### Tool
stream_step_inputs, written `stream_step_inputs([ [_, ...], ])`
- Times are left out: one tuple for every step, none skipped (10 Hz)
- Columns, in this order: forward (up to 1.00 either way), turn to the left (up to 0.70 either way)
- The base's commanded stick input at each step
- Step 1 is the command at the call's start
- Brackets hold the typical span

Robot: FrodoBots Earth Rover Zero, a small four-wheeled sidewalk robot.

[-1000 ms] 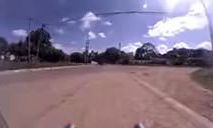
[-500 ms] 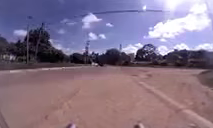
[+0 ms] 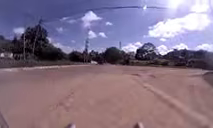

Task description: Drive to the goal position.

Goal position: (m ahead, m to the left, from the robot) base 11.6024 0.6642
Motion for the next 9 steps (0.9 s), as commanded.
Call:
stream_step_inputs([
  [1.0,-0.01],
  [1.0,0.0],
  [1.0,0.0],
  [1.0,-0.24],
  [1.0,-0.07],
  [1.0,0.0],
  [1.0,-0.03],
  [1.0,-0.07],
  [1.0,-0.12],
])
